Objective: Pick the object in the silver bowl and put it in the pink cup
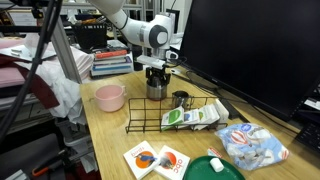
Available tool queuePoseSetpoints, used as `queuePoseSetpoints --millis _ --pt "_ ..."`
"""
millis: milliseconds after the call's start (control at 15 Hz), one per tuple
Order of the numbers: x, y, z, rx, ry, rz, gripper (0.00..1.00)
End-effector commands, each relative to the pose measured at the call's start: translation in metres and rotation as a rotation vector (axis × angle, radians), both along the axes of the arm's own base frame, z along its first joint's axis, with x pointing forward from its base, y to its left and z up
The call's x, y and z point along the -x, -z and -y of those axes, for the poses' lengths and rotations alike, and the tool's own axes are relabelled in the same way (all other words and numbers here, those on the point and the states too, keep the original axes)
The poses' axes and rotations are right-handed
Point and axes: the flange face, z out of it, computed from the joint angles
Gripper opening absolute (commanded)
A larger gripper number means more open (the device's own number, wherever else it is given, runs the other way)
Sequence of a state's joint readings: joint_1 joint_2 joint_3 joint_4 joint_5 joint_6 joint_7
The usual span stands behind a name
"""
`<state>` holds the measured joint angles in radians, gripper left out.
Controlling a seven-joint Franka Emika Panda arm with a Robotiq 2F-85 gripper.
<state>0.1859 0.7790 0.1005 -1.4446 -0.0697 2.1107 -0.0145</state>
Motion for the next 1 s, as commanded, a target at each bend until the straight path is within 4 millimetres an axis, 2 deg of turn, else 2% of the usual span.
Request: queuePoseSetpoints --millis 0,67,133,533,667,933 --pt "-0.0046 -0.0007 0.0009 -0.025 -0.017 -0.013 0.91" --pt "-0.0043 -0.0005 0.0015 -0.025 -0.018 -0.013 0.68" --pt "-0.0041 -0.0007 0.0021 -0.027 -0.019 -0.012 0.56" --pt "-0.0055 -0.0019 0.0098 -0.026 -0.015 -0.006 0.12" --pt "-0.0046 0.0007 0.0098 -0.025 -0.015 -0.01 0.01" --pt "-0.0019 0.0045 0.0109 -0.021 -0.012 -0.013 0.0"
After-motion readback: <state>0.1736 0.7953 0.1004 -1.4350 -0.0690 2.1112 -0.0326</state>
